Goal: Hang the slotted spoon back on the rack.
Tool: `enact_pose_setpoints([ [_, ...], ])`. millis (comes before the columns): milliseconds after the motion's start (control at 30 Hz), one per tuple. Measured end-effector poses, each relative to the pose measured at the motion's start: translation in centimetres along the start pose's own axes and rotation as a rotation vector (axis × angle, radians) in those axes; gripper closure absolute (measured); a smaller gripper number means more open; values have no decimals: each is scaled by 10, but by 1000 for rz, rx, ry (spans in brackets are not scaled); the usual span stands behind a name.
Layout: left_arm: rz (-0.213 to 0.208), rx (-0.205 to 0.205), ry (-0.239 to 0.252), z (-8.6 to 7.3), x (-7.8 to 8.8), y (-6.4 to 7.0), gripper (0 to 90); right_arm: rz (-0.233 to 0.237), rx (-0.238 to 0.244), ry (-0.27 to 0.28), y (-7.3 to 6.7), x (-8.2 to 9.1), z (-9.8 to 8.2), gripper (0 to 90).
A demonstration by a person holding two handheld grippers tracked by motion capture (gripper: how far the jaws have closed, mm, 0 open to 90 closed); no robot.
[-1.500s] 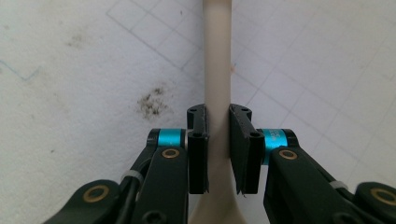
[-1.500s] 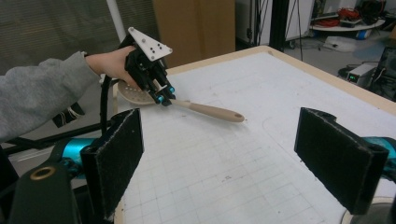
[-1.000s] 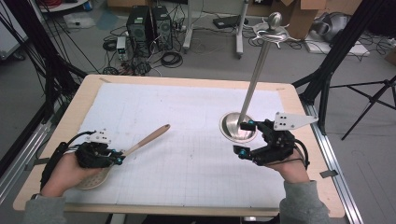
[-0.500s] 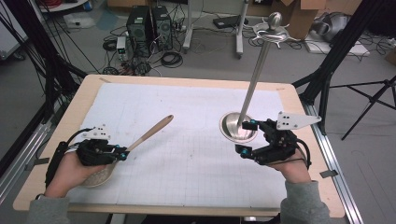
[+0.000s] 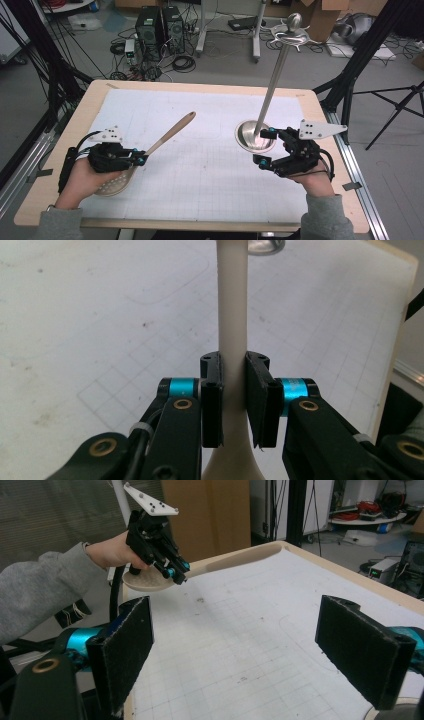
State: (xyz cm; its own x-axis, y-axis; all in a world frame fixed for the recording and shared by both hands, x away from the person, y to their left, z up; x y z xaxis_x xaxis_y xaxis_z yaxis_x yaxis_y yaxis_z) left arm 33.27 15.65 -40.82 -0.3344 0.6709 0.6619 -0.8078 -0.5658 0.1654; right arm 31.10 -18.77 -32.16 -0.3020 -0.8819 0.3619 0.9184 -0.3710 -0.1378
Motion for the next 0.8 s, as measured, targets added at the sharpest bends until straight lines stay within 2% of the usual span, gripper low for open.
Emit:
enact_pose_setpoints([
  [333,-35,-37,42,31,-7,13,779,7,-2,35,-1,8,4,144],
  [633,-40,-60,73,61,-14,23,779,-3,-1,53,0,16,6,144],
  [733,-23,-73,86,70,-14,25,779,-4,-6,52,0,17,5,144],
  [800,-26,-68,93,75,-16,26,780,-4,-11,54,0,18,5,144],
])
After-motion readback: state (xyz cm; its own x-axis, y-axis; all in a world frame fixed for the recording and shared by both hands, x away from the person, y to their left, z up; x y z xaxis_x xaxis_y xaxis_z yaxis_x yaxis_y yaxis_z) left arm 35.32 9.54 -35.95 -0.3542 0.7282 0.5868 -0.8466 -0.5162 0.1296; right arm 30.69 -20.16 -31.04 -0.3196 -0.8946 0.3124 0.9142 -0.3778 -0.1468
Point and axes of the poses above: each handheld gripper's, and its own axes: x roughly backward along the jaws, z roughly out of its top, y roughly to its right, the point moved 9 cm from there along -x, roughly forward along the jaws, and after that the axes turned 7 degrees about -y, right-handed, at the moved point
